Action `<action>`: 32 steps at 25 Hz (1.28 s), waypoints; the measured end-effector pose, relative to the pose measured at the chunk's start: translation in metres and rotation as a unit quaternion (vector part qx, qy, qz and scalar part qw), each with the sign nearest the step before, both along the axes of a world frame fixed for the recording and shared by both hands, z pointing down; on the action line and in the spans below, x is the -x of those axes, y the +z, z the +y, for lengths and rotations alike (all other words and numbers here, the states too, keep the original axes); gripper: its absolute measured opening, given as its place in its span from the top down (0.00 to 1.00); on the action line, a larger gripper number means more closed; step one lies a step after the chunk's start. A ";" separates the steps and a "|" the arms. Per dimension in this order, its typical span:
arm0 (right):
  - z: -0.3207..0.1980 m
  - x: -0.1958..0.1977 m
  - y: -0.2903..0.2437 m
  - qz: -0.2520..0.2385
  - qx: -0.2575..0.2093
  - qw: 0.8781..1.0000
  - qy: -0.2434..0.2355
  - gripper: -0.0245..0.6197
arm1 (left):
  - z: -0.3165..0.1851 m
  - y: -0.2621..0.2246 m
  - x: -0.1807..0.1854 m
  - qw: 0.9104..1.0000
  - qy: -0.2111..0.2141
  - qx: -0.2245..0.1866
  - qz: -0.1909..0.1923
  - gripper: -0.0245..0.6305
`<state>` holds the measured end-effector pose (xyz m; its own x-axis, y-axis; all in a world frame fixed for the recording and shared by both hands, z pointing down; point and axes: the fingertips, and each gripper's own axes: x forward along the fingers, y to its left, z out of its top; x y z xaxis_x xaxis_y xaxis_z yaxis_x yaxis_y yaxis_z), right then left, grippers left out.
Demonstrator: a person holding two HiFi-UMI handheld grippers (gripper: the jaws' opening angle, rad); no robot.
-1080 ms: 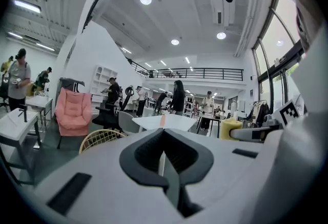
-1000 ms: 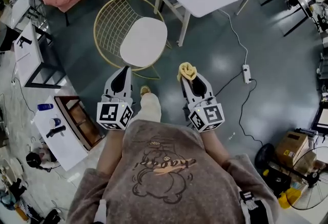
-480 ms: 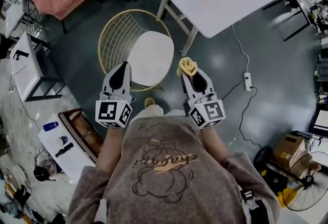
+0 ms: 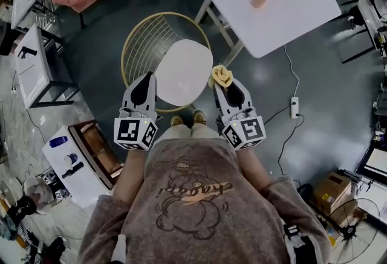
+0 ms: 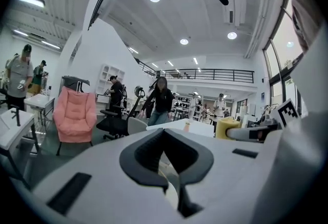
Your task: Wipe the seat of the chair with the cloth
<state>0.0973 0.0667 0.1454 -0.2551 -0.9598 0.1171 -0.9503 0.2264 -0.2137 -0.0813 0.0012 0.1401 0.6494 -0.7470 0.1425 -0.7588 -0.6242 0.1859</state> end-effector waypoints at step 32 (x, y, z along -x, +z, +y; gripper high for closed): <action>-0.084 0.081 0.161 0.053 0.034 0.977 -0.205 0.77 | -0.046 0.169 0.033 0.994 -0.094 0.062 0.002 0.95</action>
